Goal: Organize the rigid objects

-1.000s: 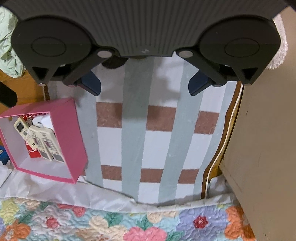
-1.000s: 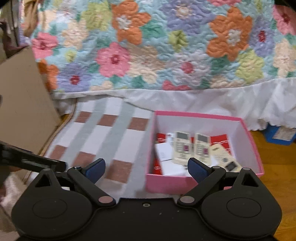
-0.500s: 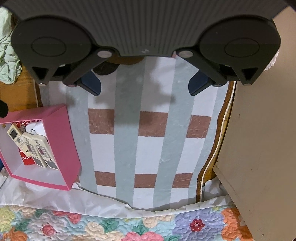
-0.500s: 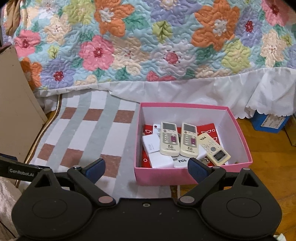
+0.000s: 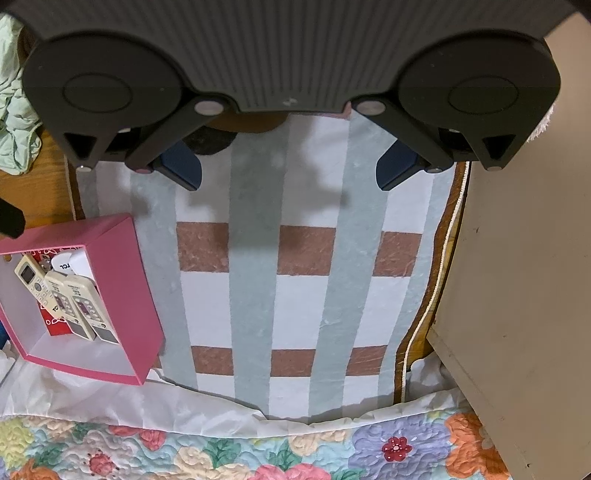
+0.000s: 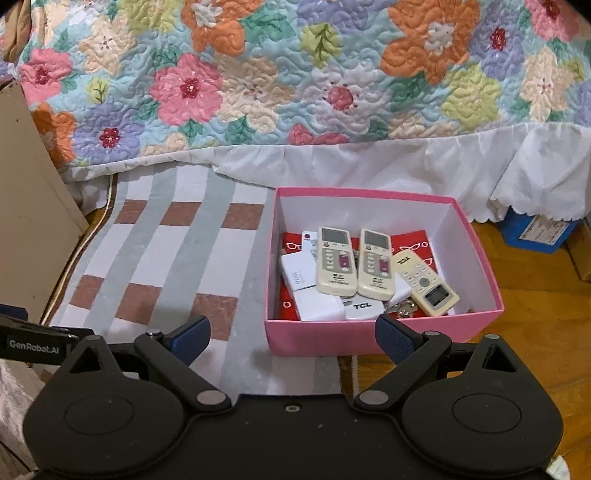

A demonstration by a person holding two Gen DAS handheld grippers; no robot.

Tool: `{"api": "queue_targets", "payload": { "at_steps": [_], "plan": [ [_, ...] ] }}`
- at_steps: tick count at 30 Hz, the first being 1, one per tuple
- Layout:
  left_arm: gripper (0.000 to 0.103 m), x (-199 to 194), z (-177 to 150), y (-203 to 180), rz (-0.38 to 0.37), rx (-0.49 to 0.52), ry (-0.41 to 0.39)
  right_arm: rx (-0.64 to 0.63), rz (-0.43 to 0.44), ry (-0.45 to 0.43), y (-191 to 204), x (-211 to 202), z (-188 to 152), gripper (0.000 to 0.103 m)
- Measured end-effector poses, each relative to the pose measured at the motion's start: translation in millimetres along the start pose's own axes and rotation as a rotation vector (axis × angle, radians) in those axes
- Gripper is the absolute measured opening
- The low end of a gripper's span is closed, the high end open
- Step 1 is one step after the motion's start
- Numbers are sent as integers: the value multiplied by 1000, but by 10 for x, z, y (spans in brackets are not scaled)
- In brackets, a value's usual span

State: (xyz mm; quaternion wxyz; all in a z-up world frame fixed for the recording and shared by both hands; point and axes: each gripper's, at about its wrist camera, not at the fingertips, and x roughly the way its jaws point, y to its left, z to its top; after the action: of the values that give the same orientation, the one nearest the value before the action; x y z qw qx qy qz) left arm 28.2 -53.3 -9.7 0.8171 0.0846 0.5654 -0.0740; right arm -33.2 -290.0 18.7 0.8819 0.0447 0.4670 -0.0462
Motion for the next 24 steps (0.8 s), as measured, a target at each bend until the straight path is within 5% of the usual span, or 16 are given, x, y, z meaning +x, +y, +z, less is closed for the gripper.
{"api": "queue_targets", "payload": {
  "at_steps": [24],
  "plan": [
    [102,38,-11,-17,13,10,11,-35,-61,38,-8,62,3,98]
  ]
}}
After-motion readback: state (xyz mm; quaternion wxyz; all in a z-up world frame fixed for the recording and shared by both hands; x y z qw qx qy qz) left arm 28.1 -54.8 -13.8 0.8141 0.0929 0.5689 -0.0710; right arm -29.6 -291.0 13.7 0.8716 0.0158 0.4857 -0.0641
